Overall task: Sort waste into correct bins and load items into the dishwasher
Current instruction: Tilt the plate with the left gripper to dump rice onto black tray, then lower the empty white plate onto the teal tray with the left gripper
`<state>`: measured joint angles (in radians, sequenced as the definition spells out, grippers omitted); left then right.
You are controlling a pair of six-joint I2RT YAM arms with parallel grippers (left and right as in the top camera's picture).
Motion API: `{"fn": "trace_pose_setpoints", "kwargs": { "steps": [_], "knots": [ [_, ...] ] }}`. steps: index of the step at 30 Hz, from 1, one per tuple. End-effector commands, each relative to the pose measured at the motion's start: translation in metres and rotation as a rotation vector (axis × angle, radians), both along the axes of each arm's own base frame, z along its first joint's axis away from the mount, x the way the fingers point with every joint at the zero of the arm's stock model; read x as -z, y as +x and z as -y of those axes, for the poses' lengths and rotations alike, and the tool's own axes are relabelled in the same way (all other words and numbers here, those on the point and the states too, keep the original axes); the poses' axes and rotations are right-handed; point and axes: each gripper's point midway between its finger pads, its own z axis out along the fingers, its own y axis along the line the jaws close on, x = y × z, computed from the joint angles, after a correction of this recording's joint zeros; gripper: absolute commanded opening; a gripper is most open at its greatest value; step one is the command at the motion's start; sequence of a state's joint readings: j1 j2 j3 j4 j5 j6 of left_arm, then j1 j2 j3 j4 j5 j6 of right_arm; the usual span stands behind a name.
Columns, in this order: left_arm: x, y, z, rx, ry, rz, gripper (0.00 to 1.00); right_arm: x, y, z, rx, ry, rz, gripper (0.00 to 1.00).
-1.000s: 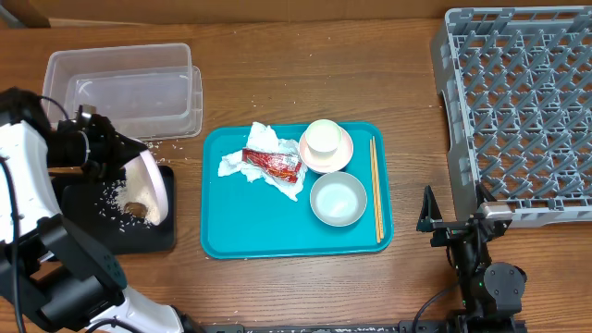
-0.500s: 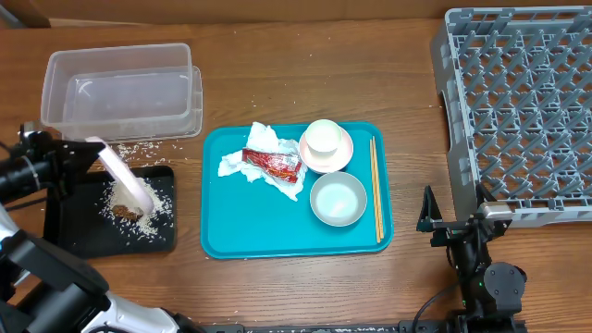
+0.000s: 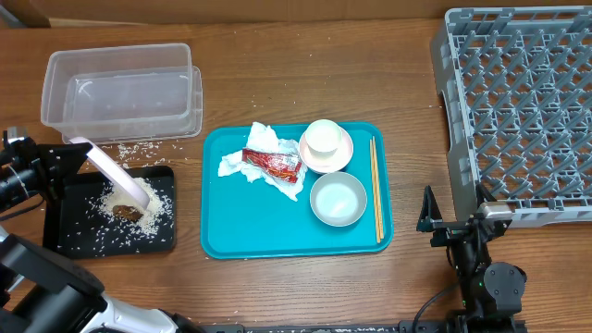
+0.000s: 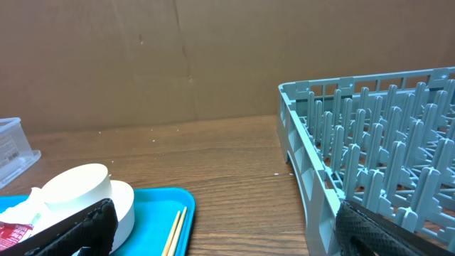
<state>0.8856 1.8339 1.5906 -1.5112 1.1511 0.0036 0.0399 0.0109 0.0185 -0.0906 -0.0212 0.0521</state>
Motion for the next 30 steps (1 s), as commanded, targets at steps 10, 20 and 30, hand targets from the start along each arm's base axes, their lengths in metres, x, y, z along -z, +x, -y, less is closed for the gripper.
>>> {"fn": "trace_pose_setpoints", "kwargs": {
  "steps": [10,20,30],
  "knots": [
    [-0.02,-0.007,0.026,0.074,-0.045,0.075,0.04,0.002,0.0,0.002,0.008,0.001,0.004,1.0],
    [-0.023,-0.005,0.099,0.32,0.054,0.044,0.04,0.002,0.0,0.002,0.008,0.001,0.004,1.0],
    [-0.003,-0.036,0.22,0.839,0.349,-0.002,0.04,0.002,0.0,0.002,0.008,0.001,0.004,1.0]
  ]
}}
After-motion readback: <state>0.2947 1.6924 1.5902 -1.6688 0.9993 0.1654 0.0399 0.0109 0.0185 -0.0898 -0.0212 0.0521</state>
